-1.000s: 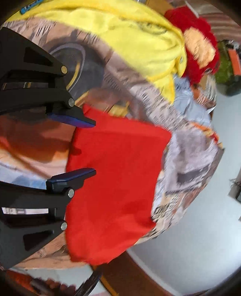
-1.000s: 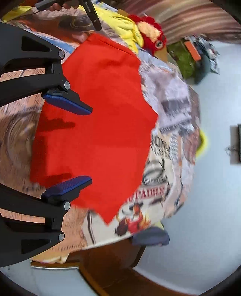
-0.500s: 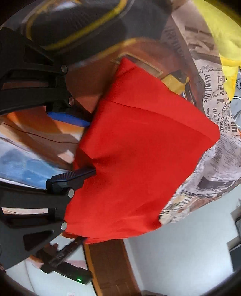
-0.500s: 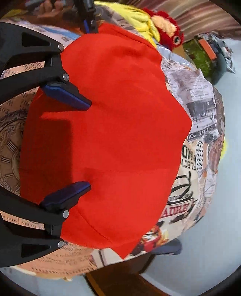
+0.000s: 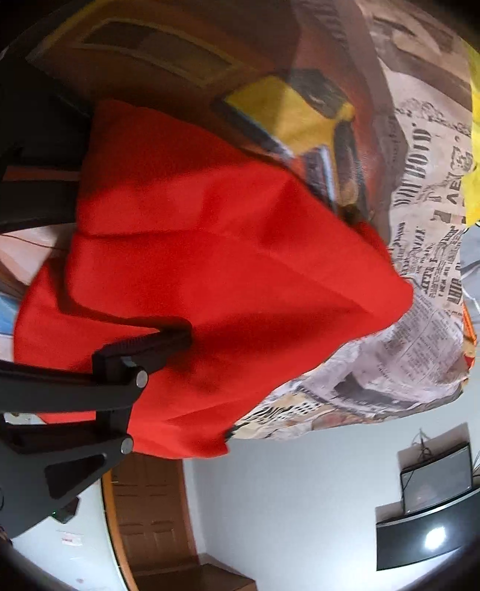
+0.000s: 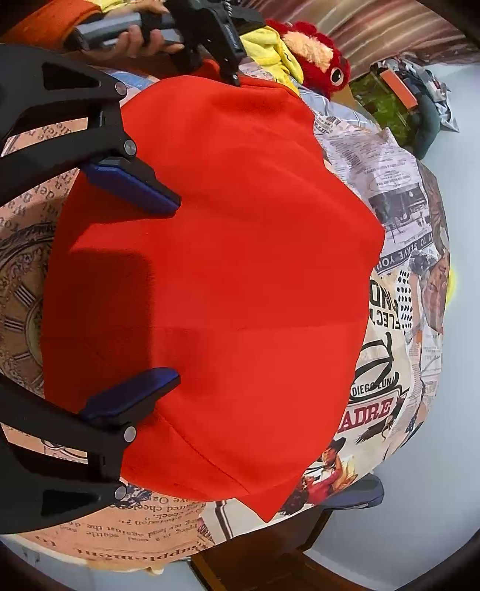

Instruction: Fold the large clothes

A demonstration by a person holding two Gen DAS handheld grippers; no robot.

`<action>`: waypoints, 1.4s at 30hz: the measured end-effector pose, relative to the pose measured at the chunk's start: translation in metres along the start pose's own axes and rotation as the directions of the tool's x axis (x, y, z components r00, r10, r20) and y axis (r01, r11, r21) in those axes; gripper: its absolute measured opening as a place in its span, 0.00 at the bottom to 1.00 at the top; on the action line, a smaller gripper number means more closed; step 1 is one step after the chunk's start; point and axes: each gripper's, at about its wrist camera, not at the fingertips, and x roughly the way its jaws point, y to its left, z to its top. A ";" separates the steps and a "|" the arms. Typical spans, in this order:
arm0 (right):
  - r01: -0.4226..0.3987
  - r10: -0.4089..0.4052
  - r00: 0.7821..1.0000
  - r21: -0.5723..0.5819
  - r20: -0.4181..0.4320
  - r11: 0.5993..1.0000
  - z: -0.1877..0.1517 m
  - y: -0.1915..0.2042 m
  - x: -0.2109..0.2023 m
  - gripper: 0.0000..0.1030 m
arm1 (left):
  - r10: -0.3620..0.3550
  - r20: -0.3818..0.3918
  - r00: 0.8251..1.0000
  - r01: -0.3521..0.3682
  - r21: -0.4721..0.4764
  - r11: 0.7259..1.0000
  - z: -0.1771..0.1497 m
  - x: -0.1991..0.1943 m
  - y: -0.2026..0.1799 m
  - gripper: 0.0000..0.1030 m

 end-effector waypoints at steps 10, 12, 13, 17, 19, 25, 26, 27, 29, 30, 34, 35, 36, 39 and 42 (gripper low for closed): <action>0.046 -0.046 0.999 -0.037 0.000 0.998 0.009 0.007 -0.023 0.81 | 0.228 0.210 0.951 -0.283 0.282 0.917 0.003 -0.043 -0.051 0.06; 0.061 -0.059 0.998 -0.061 0.033 0.996 0.017 0.017 -0.034 0.81 | 0.192 0.257 0.947 -0.270 0.320 0.908 0.004 -0.065 -0.066 0.05; 0.064 -0.061 0.997 -0.073 0.045 0.995 0.021 0.022 -0.037 0.81 | 0.172 0.283 0.944 -0.268 0.347 0.899 0.003 -0.079 -0.076 0.05; 0.048 -0.038 0.996 -0.130 0.080 0.990 0.038 0.055 -0.039 0.81 | 0.142 0.378 0.915 -0.311 0.436 0.844 0.003 -0.113 -0.103 0.05; 0.042 -0.031 0.997 -0.161 0.069 0.986 0.044 0.072 -0.029 0.81 | 0.140 0.429 0.892 -0.352 0.467 0.811 0.003 -0.128 -0.114 0.05; -0.111 0.100 0.993 -0.262 -0.057 0.959 0.035 0.136 0.016 0.81 | 0.125 0.495 0.860 -0.408 0.518 0.752 -0.004 -0.151 -0.134 0.05; -0.126 0.109 0.991 -0.270 -0.077 0.955 0.030 0.142 0.024 0.81 | 0.118 0.492 0.862 -0.402 0.525 0.750 -0.005 -0.152 -0.139 0.05; -0.137 0.115 0.989 -0.276 -0.096 0.951 0.026 0.146 0.031 0.81 | 0.115 0.489 0.865 -0.399 0.530 0.748 -0.008 -0.154 -0.142 0.05; -0.168 0.141 0.984 -0.294 -0.112 0.941 0.021 0.147 0.034 0.81 | 0.120 0.483 0.867 -0.405 0.544 0.735 -0.014 -0.152 -0.150 0.05; -0.169 0.142 0.984 -0.302 -0.110 0.938 0.020 0.147 0.031 0.80 | 0.122 0.481 0.868 -0.408 0.553 0.726 -0.018 -0.148 -0.157 0.05; -0.132 0.130 0.991 -0.279 -0.027 0.951 0.024 0.111 -0.002 0.79 | 0.079 0.445 0.892 -0.366 0.610 0.703 -0.032 -0.130 -0.188 0.05; -0.119 0.122 0.993 -0.260 -0.004 0.958 0.024 0.100 -0.010 0.80 | 0.064 0.436 0.898 -0.355 0.630 0.691 -0.039 -0.124 -0.200 0.05; -0.090 0.099 0.995 -0.222 0.030 0.971 0.025 0.079 -0.022 0.80 | 0.053 0.428 0.902 -0.346 0.646 0.681 -0.045 -0.118 -0.211 0.05; -0.016 0.027 0.996 -0.134 0.079 0.991 0.023 0.027 -0.046 0.80 | 0.012 0.391 0.920 -0.313 0.718 0.622 -0.075 -0.094 -0.254 0.04; 0.082 -0.077 0.991 -0.048 0.106 0.995 0.015 -0.030 -0.067 0.81 | -0.007 0.345 0.938 -0.289 0.796 0.531 -0.116 -0.061 -0.294 0.03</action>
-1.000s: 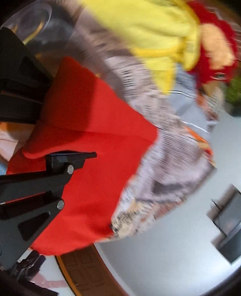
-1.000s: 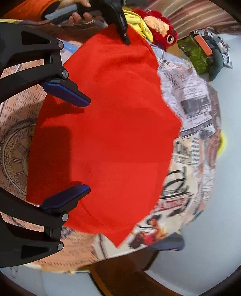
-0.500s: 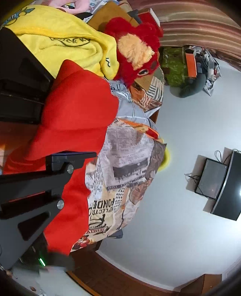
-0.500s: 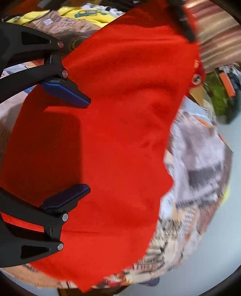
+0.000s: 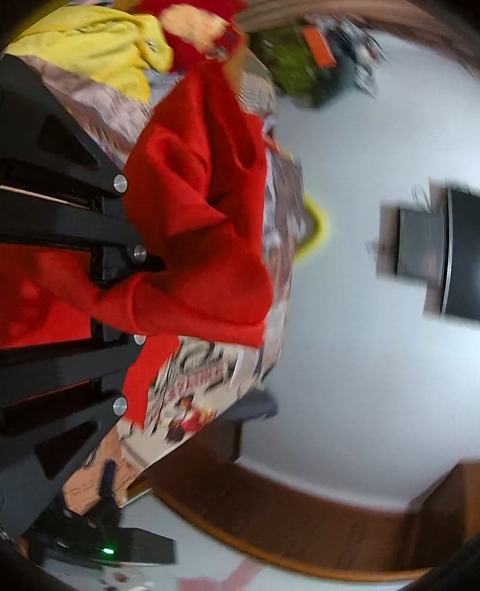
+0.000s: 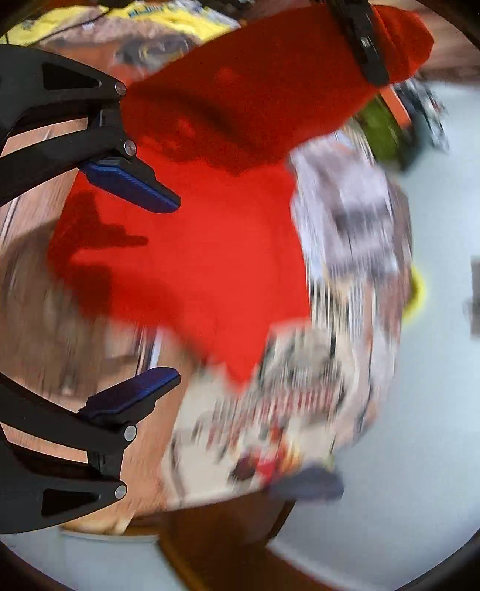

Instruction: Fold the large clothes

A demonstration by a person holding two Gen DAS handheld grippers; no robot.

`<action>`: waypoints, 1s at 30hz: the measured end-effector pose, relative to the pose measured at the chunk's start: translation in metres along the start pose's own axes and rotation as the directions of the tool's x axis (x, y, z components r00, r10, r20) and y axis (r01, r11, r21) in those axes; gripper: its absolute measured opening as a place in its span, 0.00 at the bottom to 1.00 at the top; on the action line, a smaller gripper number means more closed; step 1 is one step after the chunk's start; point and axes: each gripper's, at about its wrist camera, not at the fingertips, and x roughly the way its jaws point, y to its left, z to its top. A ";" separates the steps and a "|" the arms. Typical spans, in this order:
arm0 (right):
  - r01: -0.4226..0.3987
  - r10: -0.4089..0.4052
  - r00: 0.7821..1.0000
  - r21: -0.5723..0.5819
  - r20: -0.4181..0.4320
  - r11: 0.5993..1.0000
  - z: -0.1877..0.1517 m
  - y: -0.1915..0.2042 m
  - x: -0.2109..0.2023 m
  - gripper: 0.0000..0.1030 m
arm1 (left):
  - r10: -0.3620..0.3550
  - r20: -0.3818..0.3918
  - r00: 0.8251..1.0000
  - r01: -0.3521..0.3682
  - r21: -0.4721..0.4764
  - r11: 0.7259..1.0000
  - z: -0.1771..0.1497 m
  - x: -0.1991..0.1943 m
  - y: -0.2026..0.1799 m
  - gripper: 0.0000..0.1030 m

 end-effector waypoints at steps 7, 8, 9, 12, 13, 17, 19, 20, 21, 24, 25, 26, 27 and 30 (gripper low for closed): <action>0.054 -0.050 0.999 0.226 -0.021 0.973 -0.026 -0.088 -0.027 0.81 | -0.130 -0.268 0.955 0.165 0.111 0.980 -0.059 0.059 -0.088 0.03; 0.054 -0.050 0.998 0.236 -0.023 0.970 -0.030 -0.090 -0.029 0.81 | -0.141 -0.307 0.941 0.184 0.115 0.976 -0.070 0.063 -0.093 0.03; 0.059 -0.053 0.998 0.243 -0.028 0.968 -0.035 -0.095 -0.030 0.81 | -0.148 -0.344 0.927 0.198 0.115 0.973 -0.081 0.066 -0.097 0.03; 0.083 -0.076 0.996 0.230 -0.043 0.970 -0.043 -0.096 -0.028 0.81 | -0.144 -0.391 0.909 0.222 0.161 0.962 -0.104 0.063 -0.105 0.03; 0.088 -0.079 0.996 0.223 -0.047 0.971 -0.048 -0.095 -0.029 0.81 | -0.153 -0.398 0.904 0.235 0.166 0.958 -0.107 0.060 -0.105 0.03; 0.086 -0.079 0.996 0.186 -0.049 0.979 -0.052 -0.087 -0.032 0.81 | -0.228 -0.448 0.864 0.309 0.116 0.944 -0.119 0.047 -0.101 0.03; 0.084 -0.080 0.996 0.160 -0.034 0.984 -0.050 -0.077 -0.037 0.81 | -0.249 -0.470 0.847 0.337 0.113 0.935 -0.127 0.040 -0.102 0.03; 0.081 -0.079 0.997 0.151 -0.023 0.985 -0.049 -0.073 -0.039 0.81 | -0.247 -0.479 0.843 0.349 0.137 0.927 -0.131 0.036 -0.104 0.03; 0.076 -0.075 0.997 0.144 -0.011 0.987 -0.048 -0.069 -0.042 0.81 | -0.233 -0.486 0.842 0.352 0.167 0.921 -0.136 0.031 -0.108 0.06; 0.050 -0.051 0.999 0.136 0.006 0.989 -0.044 -0.058 -0.051 0.81 | -0.212 -0.500 0.840 0.351 0.202 0.914 -0.139 0.019 -0.108 0.14; 0.036 -0.038 0.999 0.135 0.008 0.990 -0.043 -0.055 -0.052 0.81 | -0.214 -0.507 0.835 0.354 0.197 0.914 -0.137 0.017 -0.107 0.20; 0.021 -0.022 1.000 0.133 0.008 0.991 -0.041 -0.051 -0.055 0.81 | -0.216 -0.521 0.826 0.355 0.184 0.917 -0.135 0.013 -0.103 0.24; 0.008 -0.009 1.000 0.130 0.009 0.991 -0.040 -0.047 -0.056 0.81 | -0.217 -0.533 0.818 0.353 0.167 0.921 -0.134 0.008 -0.098 0.28; -0.016 0.014 1.000 0.122 0.016 0.992 -0.036 -0.034 -0.061 0.81 | -0.210 -0.515 0.831 0.328 0.149 0.933 -0.127 -0.009 -0.080 0.40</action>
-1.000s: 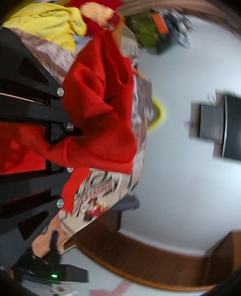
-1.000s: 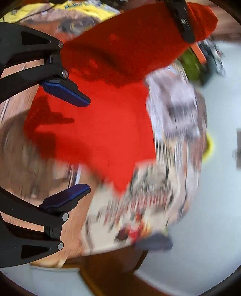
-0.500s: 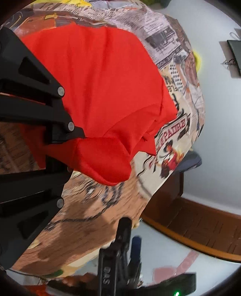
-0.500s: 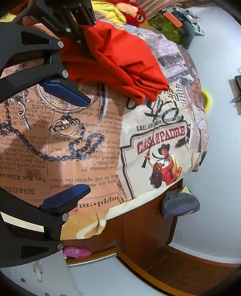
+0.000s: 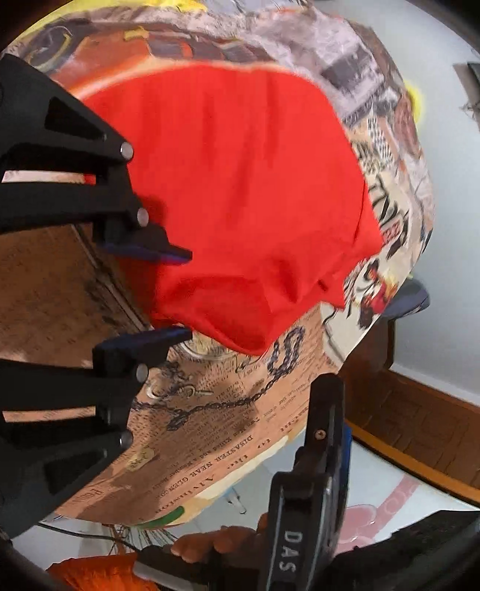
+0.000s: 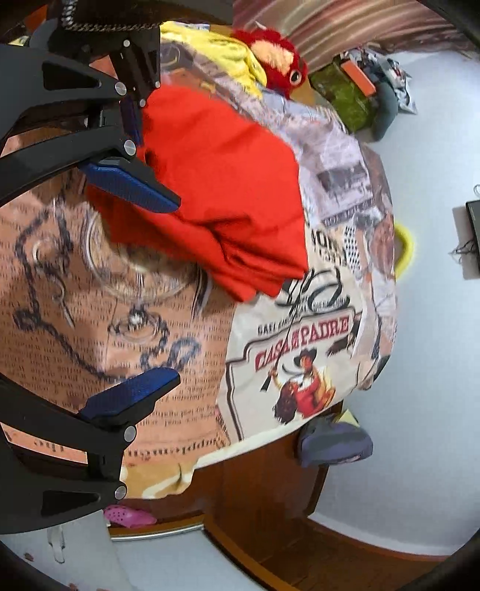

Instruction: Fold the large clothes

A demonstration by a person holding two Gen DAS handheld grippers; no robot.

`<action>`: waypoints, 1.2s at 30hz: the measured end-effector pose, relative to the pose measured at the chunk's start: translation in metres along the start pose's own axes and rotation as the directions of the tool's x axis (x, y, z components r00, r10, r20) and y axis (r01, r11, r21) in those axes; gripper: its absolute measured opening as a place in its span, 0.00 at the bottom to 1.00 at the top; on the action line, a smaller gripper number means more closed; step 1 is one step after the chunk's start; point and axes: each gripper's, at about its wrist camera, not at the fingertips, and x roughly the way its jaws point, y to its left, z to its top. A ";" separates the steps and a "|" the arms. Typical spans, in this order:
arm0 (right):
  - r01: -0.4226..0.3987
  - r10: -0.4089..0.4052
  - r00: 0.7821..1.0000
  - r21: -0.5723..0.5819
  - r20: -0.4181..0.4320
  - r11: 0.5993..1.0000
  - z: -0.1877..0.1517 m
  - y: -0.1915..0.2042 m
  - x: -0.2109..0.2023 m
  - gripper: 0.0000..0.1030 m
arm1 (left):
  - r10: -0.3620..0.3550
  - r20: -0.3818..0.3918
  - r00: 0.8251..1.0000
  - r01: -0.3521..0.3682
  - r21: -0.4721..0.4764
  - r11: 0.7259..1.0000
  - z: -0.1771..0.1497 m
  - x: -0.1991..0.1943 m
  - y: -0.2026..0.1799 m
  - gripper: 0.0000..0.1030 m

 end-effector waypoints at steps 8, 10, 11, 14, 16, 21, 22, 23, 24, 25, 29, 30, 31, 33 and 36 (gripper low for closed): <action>-0.102 0.102 0.995 -0.026 -0.021 0.994 0.006 0.047 0.025 0.81 | 0.248 0.086 0.965 -0.239 -0.103 0.965 -0.002 -0.028 0.070 0.56; -0.114 0.112 0.992 -0.042 -0.055 0.993 0.004 0.058 0.043 0.81 | 0.286 0.065 0.956 -0.276 -0.131 0.952 -0.004 -0.025 0.088 0.56; -0.113 0.110 0.991 -0.051 -0.074 0.992 0.001 0.060 0.052 0.81 | 0.289 0.040 0.957 -0.281 -0.140 0.950 -0.007 -0.021 0.097 0.56; -0.104 0.098 0.986 -0.035 -0.136 0.994 -0.011 0.057 0.074 0.81 | 0.250 -0.022 0.968 -0.250 -0.162 0.955 -0.021 -0.004 0.113 0.56; -0.102 0.102 0.979 0.007 -0.179 0.995 -0.026 0.043 0.088 0.81 | 0.231 -0.009 0.973 -0.229 -0.156 0.961 -0.034 0.000 0.115 0.60; -0.179 0.213 0.955 0.173 -0.205 0.968 -0.058 0.000 0.093 0.81 | 0.249 0.041 0.968 -0.240 -0.154 0.958 -0.058 -0.006 0.119 0.76; -0.192 0.232 0.953 0.202 -0.198 0.961 -0.061 -0.005 0.090 0.81 | 0.242 0.039 0.969 -0.232 -0.173 0.957 -0.061 -0.007 0.121 0.75; -0.181 0.225 0.955 0.218 -0.195 0.959 -0.064 -0.010 0.086 0.81 | 0.238 0.036 0.971 -0.227 -0.188 0.956 -0.062 -0.008 0.123 0.75; -0.168 0.211 0.959 0.219 -0.190 0.961 -0.064 -0.012 0.082 0.81 | 0.235 0.034 0.971 -0.224 -0.201 0.954 -0.063 -0.010 0.124 0.75; -0.162 0.202 0.963 0.215 -0.181 0.963 -0.065 -0.014 0.076 0.81 | 0.239 0.033 0.970 -0.226 -0.219 0.949 -0.064 -0.014 0.127 0.75; -0.142 0.165 0.977 0.160 -0.138 0.977 -0.054 -0.010 0.053 0.81 | 0.325 0.054 0.944 -0.303 -0.242 0.922 -0.057 -0.033 0.140 0.75; -0.142 0.159 0.980 0.141 -0.119 0.980 -0.050 -0.006 0.046 0.81 | 0.346 0.065 0.936 -0.320 -0.256 0.912 -0.053 -0.038 0.145 0.75; -0.146 0.159 0.982 0.125 -0.098 0.981 -0.046 -0.004 0.041 0.82 | 0.357 0.076 0.931 -0.325 -0.273 0.905 -0.050 -0.043 0.150 0.75; -0.156 0.161 0.986 0.100 -0.046 0.983 -0.034 0.002 0.033 0.83 | 0.361 0.080 0.929 -0.323 -0.298 0.898 -0.042 -0.047 0.161 0.75; -0.171 0.173 0.985 0.088 -0.006 0.981 -0.019 0.011 0.037 0.83 | 0.317 0.079 0.945 -0.277 -0.322 0.905 -0.025 -0.046 0.174 0.75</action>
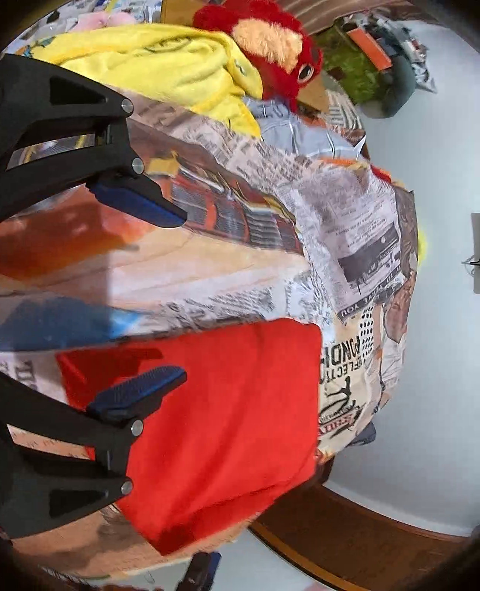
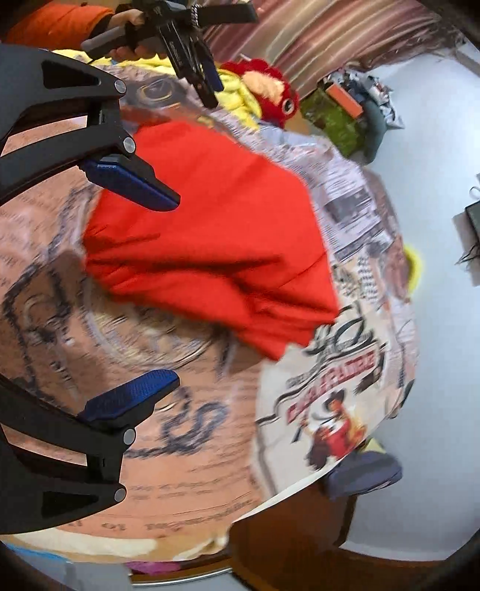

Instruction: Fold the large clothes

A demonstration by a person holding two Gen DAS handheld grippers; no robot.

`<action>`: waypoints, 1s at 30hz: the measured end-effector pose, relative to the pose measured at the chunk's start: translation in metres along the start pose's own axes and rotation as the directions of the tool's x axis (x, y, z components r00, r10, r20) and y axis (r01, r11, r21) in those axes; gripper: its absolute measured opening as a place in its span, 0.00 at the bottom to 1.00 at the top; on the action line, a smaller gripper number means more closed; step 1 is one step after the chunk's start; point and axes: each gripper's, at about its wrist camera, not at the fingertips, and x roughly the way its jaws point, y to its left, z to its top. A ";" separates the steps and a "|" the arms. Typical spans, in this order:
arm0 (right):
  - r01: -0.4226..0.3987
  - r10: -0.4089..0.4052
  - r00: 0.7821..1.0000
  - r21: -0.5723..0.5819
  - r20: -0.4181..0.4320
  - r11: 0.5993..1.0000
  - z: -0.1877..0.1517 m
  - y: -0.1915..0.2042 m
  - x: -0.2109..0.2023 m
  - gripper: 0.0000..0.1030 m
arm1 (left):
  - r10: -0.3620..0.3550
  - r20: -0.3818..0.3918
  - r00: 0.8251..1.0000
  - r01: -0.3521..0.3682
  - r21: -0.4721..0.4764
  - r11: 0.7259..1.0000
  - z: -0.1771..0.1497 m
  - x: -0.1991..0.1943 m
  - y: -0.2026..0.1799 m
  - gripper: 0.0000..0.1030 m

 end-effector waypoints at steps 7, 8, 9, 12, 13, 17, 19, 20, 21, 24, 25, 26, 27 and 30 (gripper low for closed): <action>-0.029 0.035 0.996 0.068 -0.083 0.997 0.015 -0.006 0.062 0.83 | -0.270 -0.085 0.959 0.261 -0.098 0.960 0.026 0.044 -0.005 0.75; -0.014 0.022 0.994 0.077 -0.105 0.997 0.015 -0.006 0.066 0.83 | -0.289 -0.102 0.952 0.277 -0.112 0.954 0.027 0.053 -0.006 0.75; -0.011 0.023 0.991 0.089 -0.132 0.996 0.014 -0.011 0.077 0.83 | -0.310 -0.120 0.943 0.294 -0.131 0.947 0.028 0.064 -0.006 0.75; -0.065 0.086 0.984 0.135 -0.159 0.989 0.009 -0.023 0.088 0.83 | -0.412 -0.156 0.897 0.379 -0.204 0.903 0.026 0.092 -0.002 0.75; -0.082 0.107 0.981 0.153 -0.163 0.985 0.009 -0.025 0.091 0.83 | -0.463 -0.168 0.870 0.417 -0.249 0.874 0.024 0.102 0.000 0.75; -0.119 0.151 0.975 0.192 -0.165 0.974 0.012 -0.031 0.094 0.85 | -0.550 -0.167 0.818 0.479 -0.332 0.813 0.021 0.125 0.001 0.79; -0.125 0.153 0.976 0.175 -0.157 0.977 0.016 -0.027 0.093 0.85 | -0.547 -0.166 0.821 0.478 -0.323 0.817 0.024 0.126 -0.003 0.79; -0.128 0.154 0.976 0.171 -0.155 0.977 0.019 -0.025 0.094 0.85 | -0.546 -0.163 0.822 0.479 -0.323 0.816 0.025 0.126 -0.005 0.79; -0.133 0.160 0.975 0.173 -0.153 0.976 0.020 -0.024 0.094 0.84 | -0.545 -0.162 0.823 0.478 -0.322 0.817 0.026 0.126 -0.007 0.79; -0.155 0.183 0.972 0.188 -0.147 0.970 0.023 -0.020 0.098 0.78 | -0.533 -0.161 0.831 0.471 -0.305 0.827 0.030 0.124 -0.015 0.79; -0.171 0.203 0.967 0.197 -0.155 0.965 0.024 -0.019 0.100 0.69 | -0.528 -0.159 0.834 0.470 -0.297 0.831 0.031 0.121 -0.018 0.77; -0.181 0.217 0.963 0.211 -0.163 0.961 0.024 -0.018 0.102 0.67 | -0.522 -0.158 0.838 0.466 -0.290 0.836 0.032 0.120 -0.018 0.75; -0.177 0.215 0.963 0.221 -0.162 0.959 0.025 -0.018 0.102 0.63 | -0.516 -0.157 0.842 0.463 -0.282 0.841 0.033 0.118 -0.018 0.70; -0.178 0.213 0.964 0.205 -0.160 0.962 0.028 -0.015 0.095 0.41 | -0.511 -0.128 0.850 0.466 -0.273 0.842 0.034 0.107 -0.012 0.53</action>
